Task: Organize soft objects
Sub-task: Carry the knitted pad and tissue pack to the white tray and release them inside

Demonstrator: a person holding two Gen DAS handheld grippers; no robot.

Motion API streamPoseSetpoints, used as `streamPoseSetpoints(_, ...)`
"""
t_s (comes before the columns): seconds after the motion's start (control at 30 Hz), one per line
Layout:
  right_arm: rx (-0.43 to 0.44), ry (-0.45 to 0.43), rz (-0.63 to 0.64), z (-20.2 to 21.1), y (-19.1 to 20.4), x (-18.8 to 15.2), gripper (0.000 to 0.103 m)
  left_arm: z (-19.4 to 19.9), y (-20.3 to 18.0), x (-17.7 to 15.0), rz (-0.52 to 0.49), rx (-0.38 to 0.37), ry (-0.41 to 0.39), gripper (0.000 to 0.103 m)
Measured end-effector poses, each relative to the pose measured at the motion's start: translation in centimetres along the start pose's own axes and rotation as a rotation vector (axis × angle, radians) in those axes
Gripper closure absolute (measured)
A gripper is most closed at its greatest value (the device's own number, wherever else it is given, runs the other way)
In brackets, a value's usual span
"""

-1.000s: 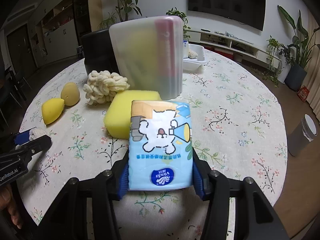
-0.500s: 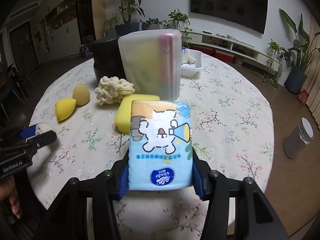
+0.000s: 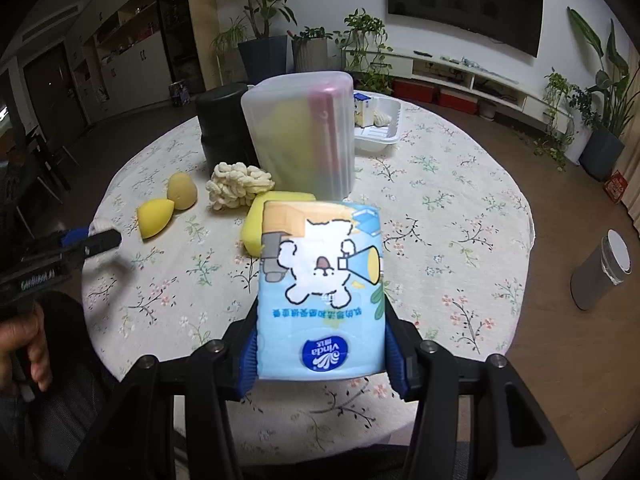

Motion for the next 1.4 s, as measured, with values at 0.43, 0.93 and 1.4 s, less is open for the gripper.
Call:
streamPoseSetpoints(0.43, -0.112, -0.009, -0.081, 3.6, -12.0, 5.1, 0.049, 3.7, 6.7, 12.5, -0.055, 0.085, -0.1, 0.054)
streamPoseSetpoints(0.93, -0.296, -0.101, -0.075, 5.1, -25.6, 24.8, 0.049, -0.5, 4.7, 29.9, -0.215, 0.125, -0.116, 0.054)
streamPoseSetpoints(1.4, -0.153, -0.08, 0.168, -3.9, -18.2, 37.0, 0.049, -14.2, -4.1, 31.9, -0.482, 0.04, 0.107, 0.054)
Point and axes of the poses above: each gripper's, at about its wrist camera, not at the fingertips, and z roughly against the way its jaws point, y to its left, x to its top, the point moved 10 cm from there along -z, roughly the way its jaws point, and after that the axes turned 6 degrees about y, right-handed, at the moved point
